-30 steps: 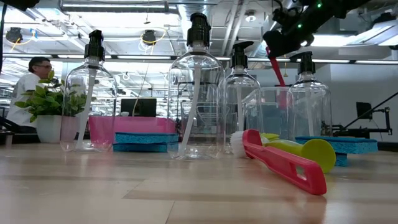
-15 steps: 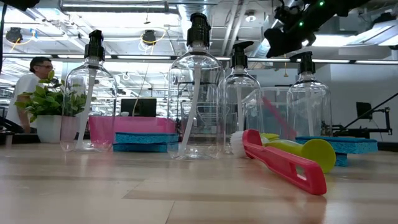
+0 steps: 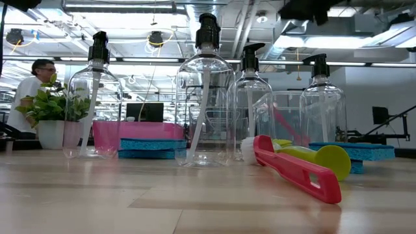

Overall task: Pick & Place Kitchen Sink Supplies
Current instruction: Put the green dishwashing brush into the white transparent bin

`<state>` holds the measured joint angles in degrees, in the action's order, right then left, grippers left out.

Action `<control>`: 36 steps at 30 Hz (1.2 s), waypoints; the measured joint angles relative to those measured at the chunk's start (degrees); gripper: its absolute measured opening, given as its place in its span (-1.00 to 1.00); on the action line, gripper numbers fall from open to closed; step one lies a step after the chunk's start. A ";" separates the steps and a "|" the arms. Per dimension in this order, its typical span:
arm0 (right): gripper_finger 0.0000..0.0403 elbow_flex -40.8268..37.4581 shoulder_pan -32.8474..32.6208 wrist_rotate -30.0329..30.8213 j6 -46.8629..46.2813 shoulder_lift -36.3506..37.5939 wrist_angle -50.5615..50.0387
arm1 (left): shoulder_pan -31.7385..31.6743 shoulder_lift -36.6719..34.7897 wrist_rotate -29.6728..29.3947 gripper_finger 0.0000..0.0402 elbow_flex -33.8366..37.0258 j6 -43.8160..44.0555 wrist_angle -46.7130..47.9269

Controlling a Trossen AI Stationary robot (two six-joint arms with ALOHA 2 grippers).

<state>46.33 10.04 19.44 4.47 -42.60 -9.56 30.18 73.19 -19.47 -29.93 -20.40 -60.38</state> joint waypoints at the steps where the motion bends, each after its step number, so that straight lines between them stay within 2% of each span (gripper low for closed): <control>1: -0.32 0.00 -1.92 -2.19 0.41 0.44 -0.01 | 0.00 0.00 -0.01 -0.44 0.00 -0.14 0.12; 6: -0.39 0.00 -11.76 -12.99 2.64 0.15 -0.27 | 0.00 0.00 -0.01 -0.44 0.00 -0.13 0.37; 9: -0.39 0.00 -17.66 -14.99 2.97 -1.94 -0.29 | 0.00 -0.02 -0.01 -0.44 0.00 -0.13 1.08; 14: -0.36 0.00 -25.58 -14.97 5.76 -7.30 -0.31 | 0.17 -0.02 -0.03 -0.44 -0.88 0.29 8.62; 19: -0.37 0.00 -30.68 -14.95 10.55 -13.71 -0.09 | 0.17 -0.04 -0.03 -0.44 -4.42 3.91 16.53; 27: -0.42 0.00 -33.89 -14.44 19.79 -23.50 0.32 | 0.63 -0.04 -0.03 -0.44 -5.05 4.81 18.48; 31: -0.42 0.00 -34.69 -8.92 23.66 -28.89 1.52 | 0.60 -0.04 -0.05 -0.44 -5.05 4.81 18.47; 36: -0.42 0.00 -34.71 -5.86 27.17 -35.56 5.13 | 0.61 -0.04 -0.03 -0.44 -5.05 4.81 18.49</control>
<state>46.33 -24.67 13.58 31.65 -78.16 -4.43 30.79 73.14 -19.51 -34.98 -15.59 -41.90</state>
